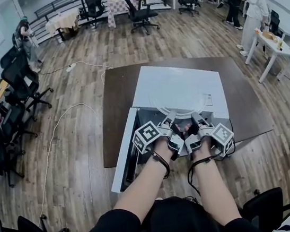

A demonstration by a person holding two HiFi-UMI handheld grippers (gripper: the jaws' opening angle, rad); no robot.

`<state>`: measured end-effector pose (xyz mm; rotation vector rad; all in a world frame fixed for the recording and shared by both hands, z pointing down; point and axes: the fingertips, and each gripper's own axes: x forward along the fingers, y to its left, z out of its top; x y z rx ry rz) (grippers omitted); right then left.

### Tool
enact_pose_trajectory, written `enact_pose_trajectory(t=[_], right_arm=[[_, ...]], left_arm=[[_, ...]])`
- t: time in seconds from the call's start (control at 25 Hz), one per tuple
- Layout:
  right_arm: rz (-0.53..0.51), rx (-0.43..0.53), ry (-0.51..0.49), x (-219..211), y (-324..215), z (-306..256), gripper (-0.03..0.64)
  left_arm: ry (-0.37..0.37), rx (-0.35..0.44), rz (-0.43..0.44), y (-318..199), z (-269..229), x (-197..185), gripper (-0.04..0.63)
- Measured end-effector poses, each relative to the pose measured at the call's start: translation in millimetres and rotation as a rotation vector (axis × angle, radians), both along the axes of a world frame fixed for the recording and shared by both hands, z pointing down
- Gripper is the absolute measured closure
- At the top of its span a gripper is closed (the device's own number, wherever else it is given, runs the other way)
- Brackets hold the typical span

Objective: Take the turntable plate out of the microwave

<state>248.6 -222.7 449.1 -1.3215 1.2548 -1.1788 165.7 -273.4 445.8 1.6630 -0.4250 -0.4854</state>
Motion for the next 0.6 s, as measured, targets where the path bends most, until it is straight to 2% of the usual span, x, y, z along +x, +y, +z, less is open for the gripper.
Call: enact_pose_trajectory(t=[0.2, 0.6], right_arm=[[-0.004, 0.003, -0.003, -3.4, 0.4, -4.5, 0.583], [-0.012, -0.007, -0.01, -3.4, 3.5, -2.2, 0.581]], left_arm=[[-0.023, 0.001, -0.009, 1.0, -4.6, -3.5, 0.543], [-0.026, -0.001, -0.013, 4.1, -2.0, -2.1, 0.541]])
